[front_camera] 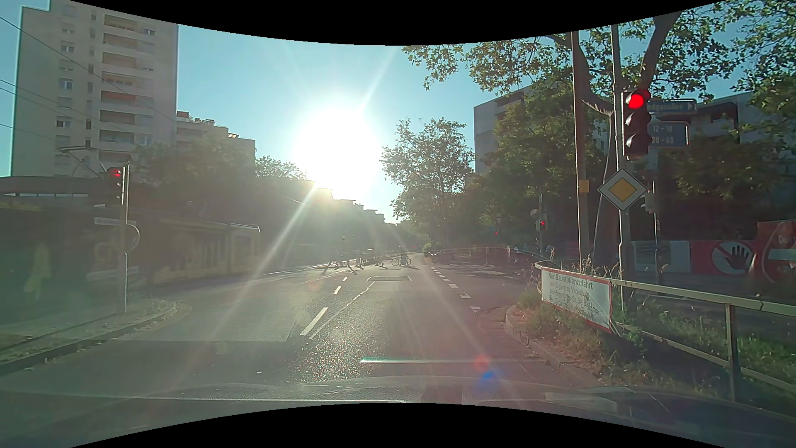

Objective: Follow the waypoints while adhering to traffic rules and regulations

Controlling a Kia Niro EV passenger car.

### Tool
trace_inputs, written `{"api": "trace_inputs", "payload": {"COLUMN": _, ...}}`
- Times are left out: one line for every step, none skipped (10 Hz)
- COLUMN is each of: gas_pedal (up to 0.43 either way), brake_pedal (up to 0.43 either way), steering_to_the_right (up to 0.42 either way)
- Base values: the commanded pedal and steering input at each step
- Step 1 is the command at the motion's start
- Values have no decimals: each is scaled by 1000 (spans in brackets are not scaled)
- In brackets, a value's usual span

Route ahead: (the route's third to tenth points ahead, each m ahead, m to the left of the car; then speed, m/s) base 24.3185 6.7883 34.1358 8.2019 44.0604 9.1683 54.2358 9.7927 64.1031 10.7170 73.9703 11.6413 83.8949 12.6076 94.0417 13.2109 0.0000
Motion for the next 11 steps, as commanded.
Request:
{"api": "trace_inputs", "payload": {"gas_pedal": 0, "brake_pedal": 226, "steering_to_the_right": -2}}
{"api": "trace_inputs", "payload": {"gas_pedal": 0, "brake_pedal": 226, "steering_to_the_right": -2}}
{"api": "trace_inputs", "payload": {"gas_pedal": 0, "brake_pedal": 226, "steering_to_the_right": -1}}
{"api": "trace_inputs", "payload": {"gas_pedal": 0, "brake_pedal": 226, "steering_to_the_right": -2}}
{"api": "trace_inputs", "payload": {"gas_pedal": 0, "brake_pedal": 226, "steering_to_the_right": -2}}
{"api": "trace_inputs", "payload": {"gas_pedal": 0, "brake_pedal": 226, "steering_to_the_right": -1}}
{"api": "trace_inputs", "payload": {"gas_pedal": 0, "brake_pedal": 226, "steering_to_the_right": -2}}
{"api": "trace_inputs", "payload": {"gas_pedal": 0, "brake_pedal": 226, "steering_to_the_right": -2}}
{"api": "trace_inputs", "payload": {"gas_pedal": 0, "brake_pedal": 226, "steering_to_the_right": -1}}
{"api": "trace_inputs", "payload": {"gas_pedal": 0, "brake_pedal": 226, "steering_to_the_right": -2}}
{"api": "trace_inputs", "payload": {"gas_pedal": 0, "brake_pedal": 226, "steering_to_the_right": -2}}
